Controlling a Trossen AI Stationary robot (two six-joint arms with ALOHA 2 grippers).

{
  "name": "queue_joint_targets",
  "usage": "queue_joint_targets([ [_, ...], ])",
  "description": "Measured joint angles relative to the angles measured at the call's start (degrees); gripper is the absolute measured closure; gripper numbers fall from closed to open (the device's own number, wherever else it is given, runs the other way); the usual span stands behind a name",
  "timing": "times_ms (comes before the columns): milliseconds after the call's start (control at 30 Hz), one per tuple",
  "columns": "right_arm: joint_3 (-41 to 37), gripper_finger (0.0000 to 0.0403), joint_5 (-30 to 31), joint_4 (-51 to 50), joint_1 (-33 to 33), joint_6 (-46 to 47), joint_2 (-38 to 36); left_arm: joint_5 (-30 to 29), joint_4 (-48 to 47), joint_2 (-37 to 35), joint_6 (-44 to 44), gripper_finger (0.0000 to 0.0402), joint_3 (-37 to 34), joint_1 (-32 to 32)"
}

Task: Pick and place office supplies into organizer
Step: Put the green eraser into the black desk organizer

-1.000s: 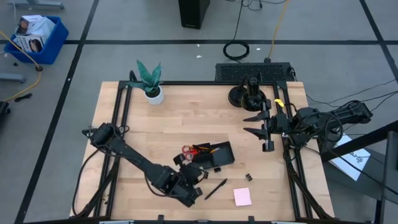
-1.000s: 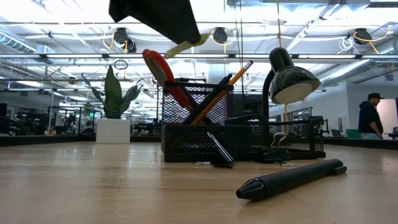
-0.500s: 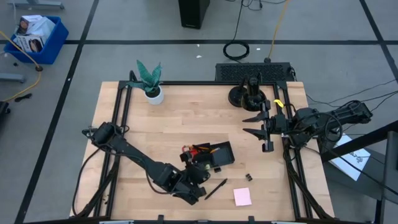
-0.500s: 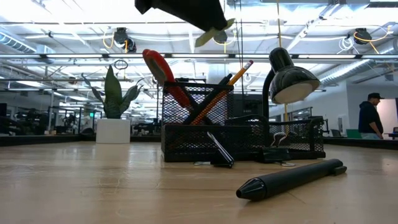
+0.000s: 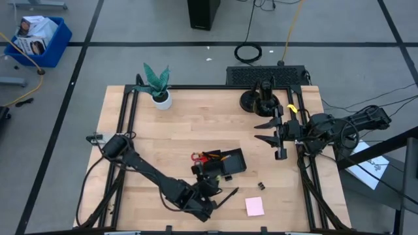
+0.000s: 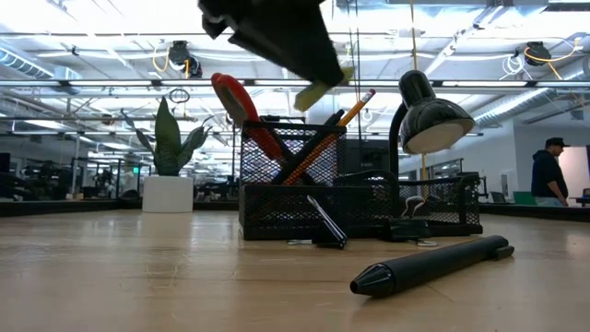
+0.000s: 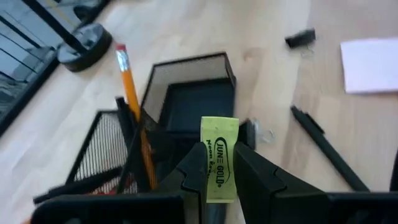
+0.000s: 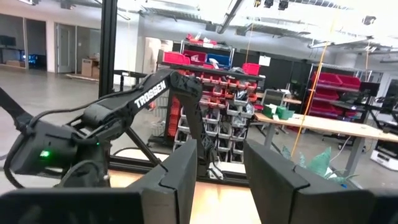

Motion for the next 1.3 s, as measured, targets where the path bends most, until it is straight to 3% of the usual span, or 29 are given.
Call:
queue_joint_targets([
  [500,0.0,0.028,0.0,-0.7,0.0,0.1,0.0,-5.1,1.3,5.1,3.0,0.0339,-0.1,-1.2],
  [1033,0.0,0.028,-0.1,-0.7,0.0,0.2,0.0,-3.8,-2.5,5.1,4.0,0.0339,-0.7,1.7],
  [1300,0.0,0.028,-3.0,-0.7,0.0,0.2,0.0,-1.4,-2.1,5.1,3.7,0.0339,-1.0,3.3],
])
